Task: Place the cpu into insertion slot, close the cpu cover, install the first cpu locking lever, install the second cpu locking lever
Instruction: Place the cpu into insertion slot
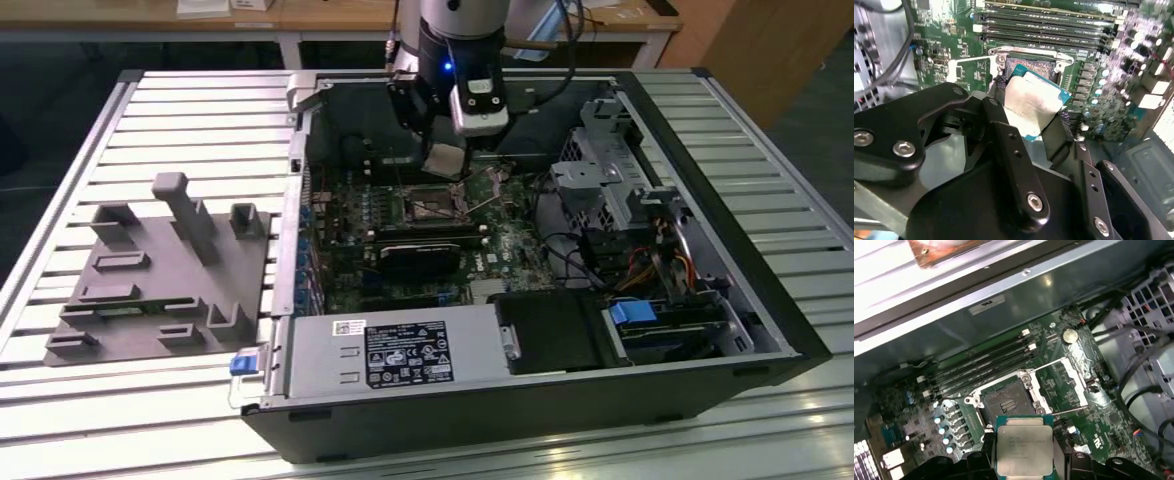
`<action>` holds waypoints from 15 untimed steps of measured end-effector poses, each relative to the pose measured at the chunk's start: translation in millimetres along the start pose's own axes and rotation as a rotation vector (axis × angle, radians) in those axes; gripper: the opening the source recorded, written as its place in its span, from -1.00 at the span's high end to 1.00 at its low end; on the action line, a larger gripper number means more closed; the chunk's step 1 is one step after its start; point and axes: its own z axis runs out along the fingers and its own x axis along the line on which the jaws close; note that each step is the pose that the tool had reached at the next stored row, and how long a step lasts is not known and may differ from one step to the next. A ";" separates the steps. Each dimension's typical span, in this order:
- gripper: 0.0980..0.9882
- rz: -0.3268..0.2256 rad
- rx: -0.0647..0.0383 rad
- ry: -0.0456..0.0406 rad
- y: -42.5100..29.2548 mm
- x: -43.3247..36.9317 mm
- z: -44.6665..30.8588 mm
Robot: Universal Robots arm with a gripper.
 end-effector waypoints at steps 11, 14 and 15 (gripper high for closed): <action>0.01 0.195 -0.002 -0.0181 -0.1 0.0 1.6; 0.01 0.245 -0.002 -0.0233 -0.2 0.0 2.0; 0.01 0.260 -0.002 -0.0251 -0.2 0.0 2.1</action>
